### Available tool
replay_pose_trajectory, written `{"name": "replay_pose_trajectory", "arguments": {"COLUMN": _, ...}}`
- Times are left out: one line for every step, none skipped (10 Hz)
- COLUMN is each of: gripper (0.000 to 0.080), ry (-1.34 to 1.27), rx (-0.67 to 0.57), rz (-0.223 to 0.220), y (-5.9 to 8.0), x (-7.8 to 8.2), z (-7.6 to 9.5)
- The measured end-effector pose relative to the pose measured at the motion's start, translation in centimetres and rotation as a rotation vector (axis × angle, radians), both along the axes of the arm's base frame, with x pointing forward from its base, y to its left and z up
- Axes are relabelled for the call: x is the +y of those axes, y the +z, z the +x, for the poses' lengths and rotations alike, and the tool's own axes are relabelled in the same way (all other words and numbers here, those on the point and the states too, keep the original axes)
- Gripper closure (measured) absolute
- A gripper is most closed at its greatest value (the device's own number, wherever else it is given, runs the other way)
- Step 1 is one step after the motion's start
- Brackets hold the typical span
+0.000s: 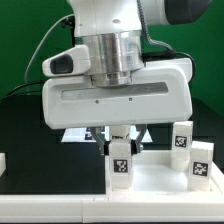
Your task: Assemble square table
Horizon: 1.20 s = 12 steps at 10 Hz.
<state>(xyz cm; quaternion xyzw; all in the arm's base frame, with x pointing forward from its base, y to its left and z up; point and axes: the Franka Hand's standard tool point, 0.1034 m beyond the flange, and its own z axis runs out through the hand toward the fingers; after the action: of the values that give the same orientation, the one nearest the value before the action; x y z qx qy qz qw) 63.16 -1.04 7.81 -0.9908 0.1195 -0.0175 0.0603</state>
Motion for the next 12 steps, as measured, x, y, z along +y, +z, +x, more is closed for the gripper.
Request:
{"name": "replay_pose_trajectory", "arguments": {"gripper": 0.0516, "ry": -0.029, "rx": 0.003, "rz": 0.001, "y": 0.0, "x": 0.0, "z": 0.0}}
{"name": "replay_pose_trajectory", "arguments": {"gripper": 0.0516, "ry": -0.151, "rx": 0.001, "rz": -0.002, "y": 0.0, "x": 0.2, "z": 0.2}}
{"name": "replay_pose_trajectory", "arguments": {"gripper": 0.0516, "ry": -0.278, "rx": -0.007, "rz": -0.013, "y": -0.1, "x": 0.7, "z": 0.1}}
{"name": "replay_pose_trajectory", "arguments": {"gripper": 0.0516, "ry": -0.427, "rx": -0.01, "rz": -0.029, "y": -0.1, "x": 1.0, "z": 0.1}}
{"name": "replay_pose_trajectory", "arguments": {"gripper": 0.0516, "ry": -0.576, "rx": -0.006, "rz": -0.021, "y": -0.1, "x": 1.0, "z": 0.1}}
{"name": "replay_pose_trajectory", "arguments": {"gripper": 0.0516, "ry": -0.798, "rx": 0.001, "rz": -0.001, "y": -0.1, "x": 1.0, "z": 0.1}}
{"name": "replay_pose_trajectory", "arguments": {"gripper": 0.0515, "ry": -1.006, "rx": -0.006, "rz": 0.016, "y": -0.2, "x": 1.1, "z": 0.1}}
{"name": "replay_pose_trajectory", "arguments": {"gripper": 0.0515, "ry": -1.196, "rx": 0.001, "rz": 0.049, "y": -0.1, "x": 1.0, "z": 0.0}}
{"name": "replay_pose_trajectory", "arguments": {"gripper": 0.0515, "ry": -1.271, "rx": 0.009, "rz": 0.058, "y": -0.1, "x": 0.9, "z": 0.0}}
{"name": "replay_pose_trajectory", "arguments": {"gripper": 0.0515, "ry": -1.281, "rx": 0.011, "rz": 0.06, "y": -0.2, "x": 0.9, "z": 0.0}}
{"name": "replay_pose_trajectory", "arguments": {"gripper": 0.0513, "ry": -1.288, "rx": 0.011, "rz": 0.06, "y": -0.2, "x": 0.9, "z": 0.0}}
{"name": "replay_pose_trajectory", "arguments": {"gripper": 0.0513, "ry": -1.183, "rx": 0.0, "rz": 0.043, "y": -0.2, "x": 0.8, "z": 0.0}}
